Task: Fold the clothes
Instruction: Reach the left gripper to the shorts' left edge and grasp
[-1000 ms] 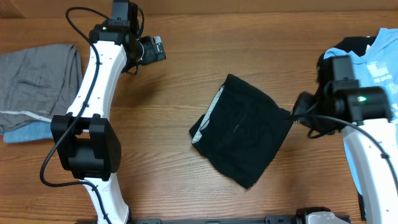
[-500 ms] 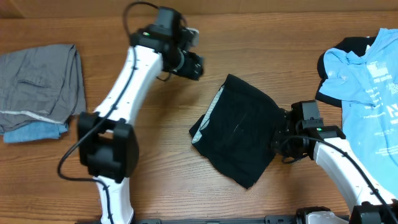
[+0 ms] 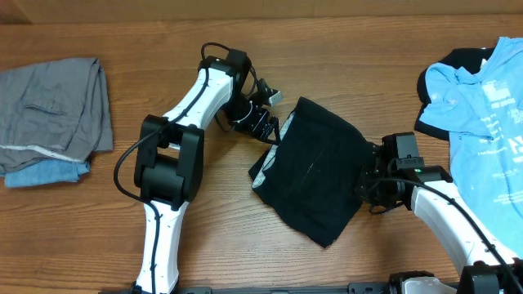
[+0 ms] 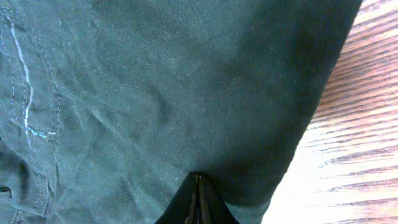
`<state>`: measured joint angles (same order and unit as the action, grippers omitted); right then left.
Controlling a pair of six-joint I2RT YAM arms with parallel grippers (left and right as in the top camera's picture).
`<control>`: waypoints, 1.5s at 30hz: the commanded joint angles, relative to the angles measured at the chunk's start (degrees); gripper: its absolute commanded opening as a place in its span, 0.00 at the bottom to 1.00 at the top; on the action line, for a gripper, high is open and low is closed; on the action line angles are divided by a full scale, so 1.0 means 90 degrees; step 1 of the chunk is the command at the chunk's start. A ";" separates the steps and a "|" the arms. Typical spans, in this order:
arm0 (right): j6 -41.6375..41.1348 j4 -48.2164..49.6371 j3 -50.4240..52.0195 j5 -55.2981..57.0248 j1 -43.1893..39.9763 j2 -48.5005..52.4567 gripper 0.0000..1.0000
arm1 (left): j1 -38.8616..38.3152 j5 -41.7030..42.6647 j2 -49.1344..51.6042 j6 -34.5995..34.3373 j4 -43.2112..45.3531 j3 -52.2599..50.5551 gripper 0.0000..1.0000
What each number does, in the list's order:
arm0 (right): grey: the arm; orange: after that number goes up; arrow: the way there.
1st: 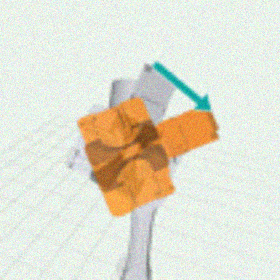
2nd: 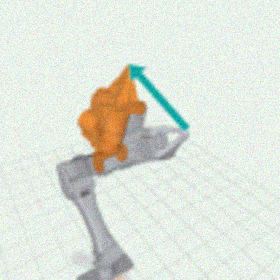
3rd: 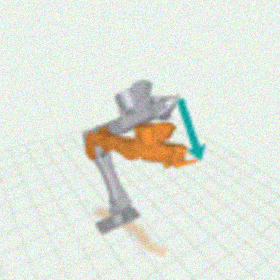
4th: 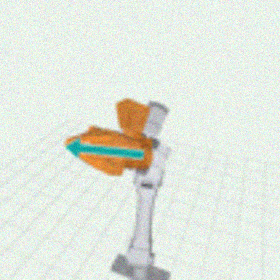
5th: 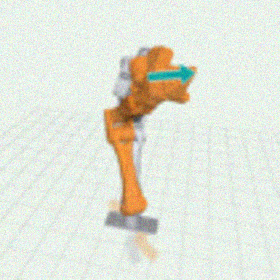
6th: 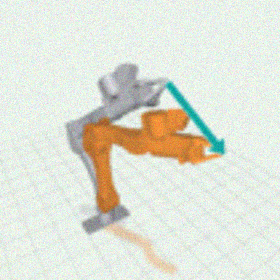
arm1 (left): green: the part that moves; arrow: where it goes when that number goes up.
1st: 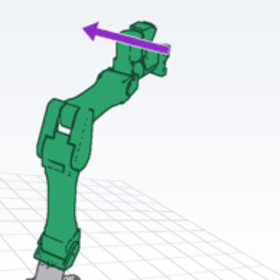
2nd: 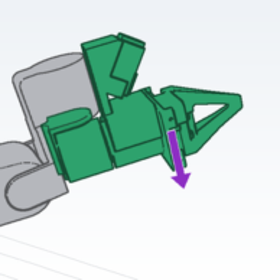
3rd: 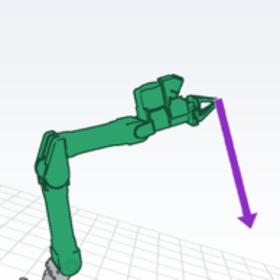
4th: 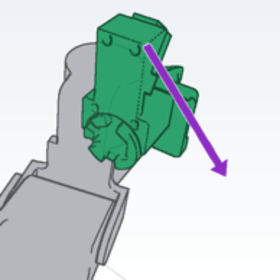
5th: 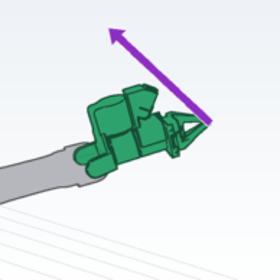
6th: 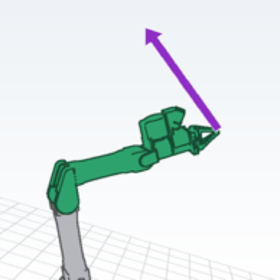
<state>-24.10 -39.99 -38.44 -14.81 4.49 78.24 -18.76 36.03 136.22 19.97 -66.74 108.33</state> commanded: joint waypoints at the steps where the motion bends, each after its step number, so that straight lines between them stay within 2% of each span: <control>1: 0.0029 0.0039 0.0029 -0.0032 -0.0002 0.0036 0.04 | 0.0104 0.0811 0.0236 0.1144 -0.0265 -0.0068 0.85; 6: 0.0029 0.0041 0.0029 -0.0032 -0.0002 0.0036 0.04 | 0.0029 0.0930 0.0238 0.1477 -0.0517 -0.0068 0.87; 14: 0.0029 0.0056 0.0029 -0.0029 -0.0002 0.0036 0.04 | -0.0595 0.0933 0.0270 0.1462 -0.0459 -0.0068 0.89; 18: 0.0029 0.0058 0.0029 -0.0032 -0.0002 0.0036 0.04 | -0.0964 0.0935 0.0435 0.1144 -0.0192 -0.0068 0.88; 20: 0.0029 0.0058 0.0029 -0.0032 -0.0002 0.0036 0.04 | -0.1151 0.0928 0.0610 0.1015 -0.0126 -0.0068 0.73; 23: 0.0029 0.0061 0.0029 -0.0032 -0.0002 0.0036 0.04 | -0.1217 0.0933 0.0668 0.0991 -0.0146 -0.0068 0.38; 24: 0.0029 0.0063 0.0029 -0.0032 -0.0002 0.0036 0.04 | -0.1217 0.0935 0.0668 0.0867 -0.0129 -0.0066 0.33; 25: 0.0029 0.0073 0.0029 -0.0032 -0.0002 0.0036 0.04 | -0.1217 0.0933 0.0668 0.0770 -0.0112 -0.0066 0.34; 26: 0.0029 0.0080 0.0029 -0.0032 -0.0002 0.0036 0.04 | -0.1217 0.0923 0.0668 0.0753 -0.0107 -0.0066 0.41; 27: 0.0029 0.0083 0.0029 -0.0032 -0.0002 0.0036 0.04 | -0.1217 0.0869 0.0668 0.0748 -0.0107 -0.0066 0.53; 28: 0.0027 0.0083 0.0029 -0.0032 -0.0002 0.0036 0.04 | -0.1217 0.0784 0.0665 0.0719 -0.0107 -0.0066 0.56; 29: 0.0027 0.0083 0.0029 -0.0032 -0.0002 0.0036 0.04 | -0.1217 0.0753 0.0668 0.0678 -0.0107 -0.0066 0.73; 30: 0.0027 0.0085 0.0032 -0.0032 -0.0002 0.0036 0.04 | -0.1217 0.0758 0.0668 0.0646 -0.0107 -0.0068 1.00; 33: 0.0027 0.0085 0.0034 -0.0032 -0.0002 0.0036 0.04 | -0.1294 0.0636 0.0668 0.0425 -0.0053 -0.0068 1.00; 39: -0.0039 0.0272 0.0148 -0.0034 -0.0002 0.0051 0.04 | -0.1537 -0.0226 0.0668 -0.0427 0.0206 -0.0068 1.00; 45: -0.0355 0.0979 0.0549 -0.0087 -0.0002 0.0619 0.04 | -0.1902 -0.0406 0.0668 -0.0622 0.0474 -0.0068 1.00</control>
<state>-25.74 -32.73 -35.11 -14.81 4.51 80.60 -33.26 42.96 137.71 15.73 -65.39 108.90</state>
